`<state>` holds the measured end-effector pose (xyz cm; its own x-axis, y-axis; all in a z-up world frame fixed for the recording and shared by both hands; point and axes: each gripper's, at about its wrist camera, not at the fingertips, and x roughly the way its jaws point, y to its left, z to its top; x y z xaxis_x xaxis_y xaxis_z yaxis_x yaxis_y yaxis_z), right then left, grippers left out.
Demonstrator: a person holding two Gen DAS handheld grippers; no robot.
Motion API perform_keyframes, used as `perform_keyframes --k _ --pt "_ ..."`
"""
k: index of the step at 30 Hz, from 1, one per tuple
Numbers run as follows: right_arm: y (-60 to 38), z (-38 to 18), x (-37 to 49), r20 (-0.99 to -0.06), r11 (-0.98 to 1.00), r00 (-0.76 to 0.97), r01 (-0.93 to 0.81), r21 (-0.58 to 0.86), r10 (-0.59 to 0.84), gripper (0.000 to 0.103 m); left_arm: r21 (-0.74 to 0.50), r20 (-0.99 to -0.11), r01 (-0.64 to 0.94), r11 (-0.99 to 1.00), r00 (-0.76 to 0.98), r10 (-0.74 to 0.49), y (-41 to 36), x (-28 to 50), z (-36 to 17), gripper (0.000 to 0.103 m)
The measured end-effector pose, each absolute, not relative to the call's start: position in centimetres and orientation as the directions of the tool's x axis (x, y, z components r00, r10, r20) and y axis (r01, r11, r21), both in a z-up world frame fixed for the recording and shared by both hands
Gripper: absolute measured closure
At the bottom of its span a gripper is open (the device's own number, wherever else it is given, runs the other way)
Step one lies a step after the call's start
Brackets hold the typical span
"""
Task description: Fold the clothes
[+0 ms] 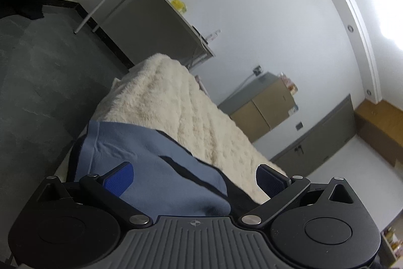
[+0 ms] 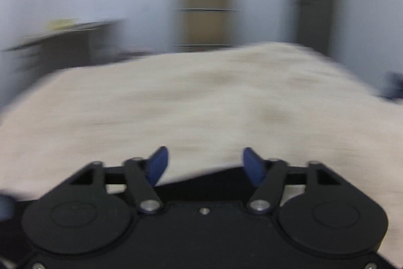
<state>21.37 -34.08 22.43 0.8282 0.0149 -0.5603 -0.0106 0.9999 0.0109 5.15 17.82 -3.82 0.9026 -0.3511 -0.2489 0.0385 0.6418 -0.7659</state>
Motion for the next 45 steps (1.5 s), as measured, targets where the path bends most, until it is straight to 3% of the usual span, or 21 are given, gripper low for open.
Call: perform_keyframes --k 3,6,10,15,21,24,25,27,29,33,35,40,41,43,45 --pt "-23.5 21.6 23.6 -0.613 0.941 0.752 -0.335 -0.041 0.241 0.034 -0.751 -0.257 0.014 0.66 0.915 -0.312 17.9 4.9 -3.5 0.0" --pt "-13.4 20.4 25.9 -0.664 0.795 0.595 -0.606 -0.001 0.453 0.034 -0.736 -0.252 0.0 0.677 0.928 -0.274 17.9 4.1 -3.1 0.0" --pt "-2.0 19.3 27.8 -0.719 0.573 0.364 -0.817 0.058 0.592 0.04 -0.753 -0.231 0.006 0.658 0.934 -0.274 18.5 3.6 -3.1 0.0" --pt "10.2 17.9 29.7 -0.802 0.292 0.099 -0.951 0.097 0.589 0.04 -0.771 -0.23 0.003 0.637 0.931 -0.283 19.1 3.9 -3.3 0.0" --pt "16.9 15.0 32.3 -0.902 0.16 -0.076 -0.975 0.157 0.424 0.041 -0.773 -0.243 0.009 0.634 0.919 -0.309 19.2 4.7 -3.5 0.0" --pt "17.5 13.4 33.1 -0.924 0.129 -0.216 -0.955 0.268 0.315 0.059 -0.777 -0.255 0.009 0.629 0.909 -0.328 19.2 5.3 -3.8 0.0" --pt "17.6 13.3 33.1 -0.925 0.114 -0.244 -0.951 0.287 0.292 0.074 -0.781 -0.264 0.006 0.624 0.903 -0.34 19.3 5.7 -3.9 0.0" --pt "17.9 13.4 33.6 -0.916 0.106 -0.304 -0.934 0.34 0.26 0.091 -0.783 -0.271 0.004 0.622 0.898 -0.348 19.3 6.0 -4.1 0.0" --pt "18.2 13.7 34.1 -0.906 0.122 -0.345 -0.916 0.382 0.247 0.096 -0.786 -0.274 0.003 0.618 0.894 -0.354 19.3 6.4 -4.3 0.0" --pt "18.6 15.1 33.0 -0.923 0.056 -0.273 -0.953 0.298 0.273 0.098 -0.793 -0.282 -0.002 0.61 0.888 -0.364 19.3 6.6 -4.6 0.0" --pt "18.3 16.8 32.8 -0.917 0.056 -0.183 -0.975 0.216 0.354 0.099 -0.796 -0.276 0.002 0.605 0.889 -0.365 19.3 6.4 -4.7 0.0" --pt "17.7 18.1 34.4 -0.904 0.154 0.035 -0.987 0.034 0.426 0.098 -0.815 -0.269 -0.005 0.579 0.888 -0.372 19.6 6.4 -5.1 0.0" --pt "17.8 17.5 34.9 -0.91 0.188 0.076 -0.982 0.002 0.407 0.096 -0.817 -0.268 -0.004 0.577 0.888 -0.373 19.6 6.4 -5.1 0.0" --pt "17.9 16.6 34.7 -0.912 0.223 0.178 -0.97 -0.098 0.369 0.075 -0.816 -0.272 -0.006 0.578 0.886 -0.376 19.5 6.4 -5.1 0.0" --pt "17.9 16.2 34.1 -0.897 0.243 0.27 -0.951 -0.191 0.349 0.072 -0.816 -0.278 -0.009 0.578 0.883 -0.378 19.6 6.4 -5.2 0.0"
